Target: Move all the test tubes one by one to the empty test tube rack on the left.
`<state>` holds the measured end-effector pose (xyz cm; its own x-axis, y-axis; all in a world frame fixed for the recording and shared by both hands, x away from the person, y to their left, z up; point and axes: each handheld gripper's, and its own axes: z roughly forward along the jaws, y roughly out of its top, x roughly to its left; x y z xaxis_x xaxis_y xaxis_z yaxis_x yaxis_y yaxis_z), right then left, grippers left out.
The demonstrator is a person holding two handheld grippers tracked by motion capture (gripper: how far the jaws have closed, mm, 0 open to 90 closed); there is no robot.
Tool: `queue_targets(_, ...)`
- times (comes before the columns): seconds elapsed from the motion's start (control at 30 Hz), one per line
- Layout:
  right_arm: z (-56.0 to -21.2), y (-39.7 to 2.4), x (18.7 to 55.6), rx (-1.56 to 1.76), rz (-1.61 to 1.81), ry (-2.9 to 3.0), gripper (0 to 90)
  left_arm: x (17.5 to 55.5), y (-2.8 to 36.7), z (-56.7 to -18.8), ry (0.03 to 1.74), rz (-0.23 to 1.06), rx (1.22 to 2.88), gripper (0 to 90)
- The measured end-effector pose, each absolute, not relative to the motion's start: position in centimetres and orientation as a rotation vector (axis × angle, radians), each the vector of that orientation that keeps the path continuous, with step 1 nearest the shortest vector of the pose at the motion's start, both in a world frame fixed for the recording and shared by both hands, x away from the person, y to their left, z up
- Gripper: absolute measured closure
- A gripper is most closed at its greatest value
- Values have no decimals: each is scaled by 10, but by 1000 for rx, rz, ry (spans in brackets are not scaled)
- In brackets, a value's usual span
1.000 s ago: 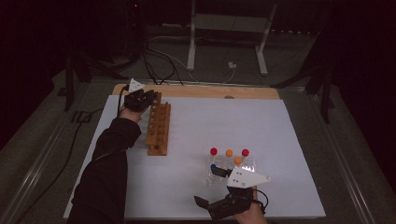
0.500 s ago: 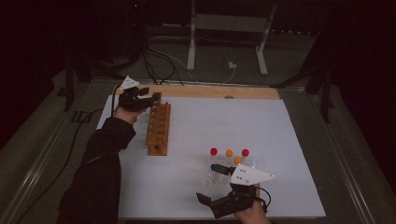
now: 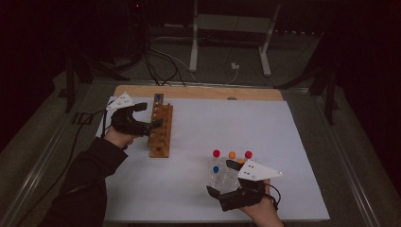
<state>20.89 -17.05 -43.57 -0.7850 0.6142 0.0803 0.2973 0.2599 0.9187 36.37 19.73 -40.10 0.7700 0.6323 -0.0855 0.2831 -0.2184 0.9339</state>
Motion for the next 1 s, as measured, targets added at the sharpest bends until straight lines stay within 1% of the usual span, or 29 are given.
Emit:
queue_targets(0.23, -442, -173, 215, 862, 1503, 2254, 0, 320, 195, -409, 629, 306, 1838, 23)
queue_targets(0.47, -448, -172, 217, 887, 1464, 2277, 0, 287, 193, -425, 596, 267, 1848, 23)
queue_targets(0.5, -449, -173, 218, 891, 1457, 2275, 7, 282, 192, -428, 586, 268, 1854, 23)
queue_targets(0.53, -450, -173, 218, 893, 1449, 2273, 43, 279, 191, -430, 577, 259, 1854, 23)
queue_targets(0.63, -453, -172, 219, 894, 1417, 2283, 58, 267, 186, -438, 557, 260, 1868, 23)
queue_targets(0.73, -455, -172, 220, 908, 1374, 2292, 101, 260, 182, -446, 544, 255, 1885, 23)
queue_targets(0.77, -456, -172, 220, 908, 1353, 2297, 181, 258, 181, -448, 540, 257, 1895, 23)
queue_targets(0.8, -456, -172, 220, 904, 1340, 2303, 219, 256, 180, -450, 539, 258, 1901, 23)
queue_targets(0.83, -456, -171, 219, 909, 1326, 2302, 223, 255, 180, -451, 537, 249, 1903, 23)
queue_targets(0.87, -456, -171, 220, 911, 1298, 2309, 262, 254, 179, -453, 534, 247, 1906, 23)
queue_targets(0.9, -457, -170, 220, 901, 1266, 2319, 322, 254, 179, -454, 534, 244, 1909, 23)
queue_targets(0.97, -458, -169, 220, 884, 1219, 2336, 379, 253, 179, -455, 532, 240, 1911, 23)
queue_targets(1.0, -458, -169, 220, 876, 1192, 2350, 430, 253, 179, -455, 531, 235, 1912, 23)
